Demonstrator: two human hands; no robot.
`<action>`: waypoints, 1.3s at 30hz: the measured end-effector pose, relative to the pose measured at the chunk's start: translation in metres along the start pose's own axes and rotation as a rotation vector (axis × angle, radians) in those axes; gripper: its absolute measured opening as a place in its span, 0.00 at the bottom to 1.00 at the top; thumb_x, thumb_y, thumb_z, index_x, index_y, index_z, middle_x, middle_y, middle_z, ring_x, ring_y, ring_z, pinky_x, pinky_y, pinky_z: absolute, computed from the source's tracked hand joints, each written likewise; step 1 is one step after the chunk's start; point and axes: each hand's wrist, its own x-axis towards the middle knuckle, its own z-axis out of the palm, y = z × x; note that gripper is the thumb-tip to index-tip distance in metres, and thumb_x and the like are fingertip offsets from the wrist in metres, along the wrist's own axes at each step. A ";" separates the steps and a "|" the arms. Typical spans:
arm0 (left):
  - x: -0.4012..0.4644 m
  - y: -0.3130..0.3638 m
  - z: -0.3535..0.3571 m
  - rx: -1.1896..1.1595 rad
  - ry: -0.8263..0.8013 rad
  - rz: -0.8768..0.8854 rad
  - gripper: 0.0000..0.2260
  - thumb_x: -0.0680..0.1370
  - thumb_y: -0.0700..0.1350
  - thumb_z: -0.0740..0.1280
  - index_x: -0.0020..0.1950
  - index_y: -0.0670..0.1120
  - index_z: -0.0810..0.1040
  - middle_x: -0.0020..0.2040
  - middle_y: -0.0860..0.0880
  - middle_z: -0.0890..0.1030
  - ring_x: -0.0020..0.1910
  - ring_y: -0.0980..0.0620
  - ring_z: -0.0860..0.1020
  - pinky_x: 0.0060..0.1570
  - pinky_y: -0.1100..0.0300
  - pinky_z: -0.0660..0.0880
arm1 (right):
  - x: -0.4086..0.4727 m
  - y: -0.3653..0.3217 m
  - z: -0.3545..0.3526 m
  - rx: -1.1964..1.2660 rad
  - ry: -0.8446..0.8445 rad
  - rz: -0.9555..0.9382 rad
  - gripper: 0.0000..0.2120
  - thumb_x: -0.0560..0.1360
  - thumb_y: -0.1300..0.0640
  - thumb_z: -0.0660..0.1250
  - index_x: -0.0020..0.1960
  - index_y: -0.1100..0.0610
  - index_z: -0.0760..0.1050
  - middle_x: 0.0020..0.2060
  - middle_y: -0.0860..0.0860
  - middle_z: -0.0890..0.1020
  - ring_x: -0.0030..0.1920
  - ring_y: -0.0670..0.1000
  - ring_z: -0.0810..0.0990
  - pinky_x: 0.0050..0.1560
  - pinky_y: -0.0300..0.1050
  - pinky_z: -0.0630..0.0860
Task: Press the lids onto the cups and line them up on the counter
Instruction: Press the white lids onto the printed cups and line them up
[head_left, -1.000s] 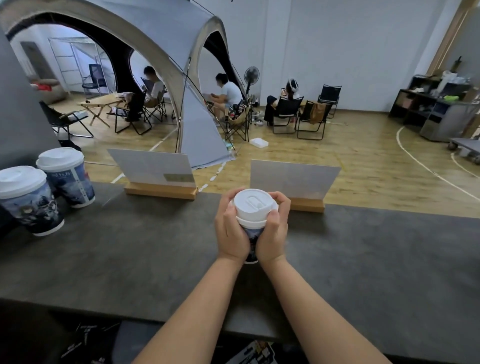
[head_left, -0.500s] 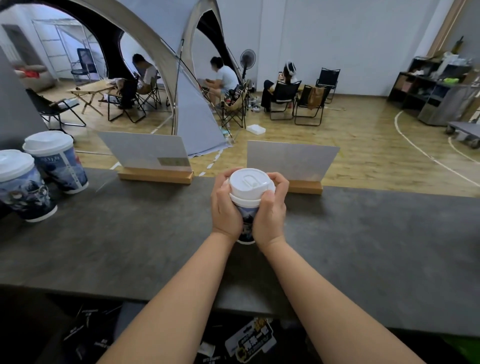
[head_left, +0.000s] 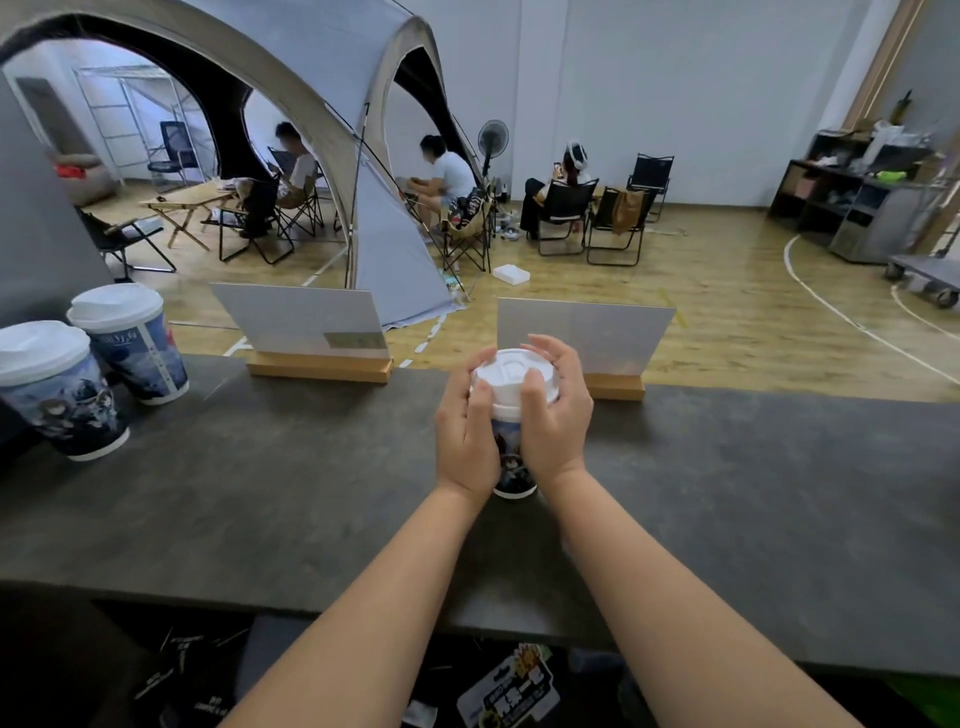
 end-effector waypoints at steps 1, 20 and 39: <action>-0.003 -0.001 0.004 -0.019 0.011 0.010 0.16 0.79 0.54 0.55 0.61 0.52 0.76 0.54 0.55 0.80 0.54 0.50 0.79 0.52 0.47 0.78 | -0.001 0.003 -0.002 0.032 0.031 0.012 0.23 0.70 0.46 0.58 0.57 0.58 0.76 0.49 0.45 0.80 0.48 0.41 0.79 0.47 0.37 0.76; 0.005 0.022 0.029 -0.255 0.232 -0.263 0.12 0.80 0.41 0.55 0.51 0.50 0.77 0.47 0.51 0.79 0.47 0.52 0.79 0.40 0.62 0.78 | -0.001 0.010 -0.004 0.248 0.068 0.145 0.14 0.76 0.54 0.52 0.50 0.50 0.77 0.45 0.48 0.82 0.46 0.47 0.80 0.42 0.45 0.77; 0.011 -0.001 0.024 -0.273 0.130 -0.109 0.19 0.77 0.43 0.52 0.54 0.38 0.80 0.51 0.45 0.83 0.49 0.53 0.81 0.43 0.61 0.78 | -0.002 0.024 0.002 0.254 0.068 0.146 0.18 0.71 0.46 0.53 0.51 0.52 0.77 0.45 0.48 0.82 0.47 0.51 0.81 0.41 0.48 0.78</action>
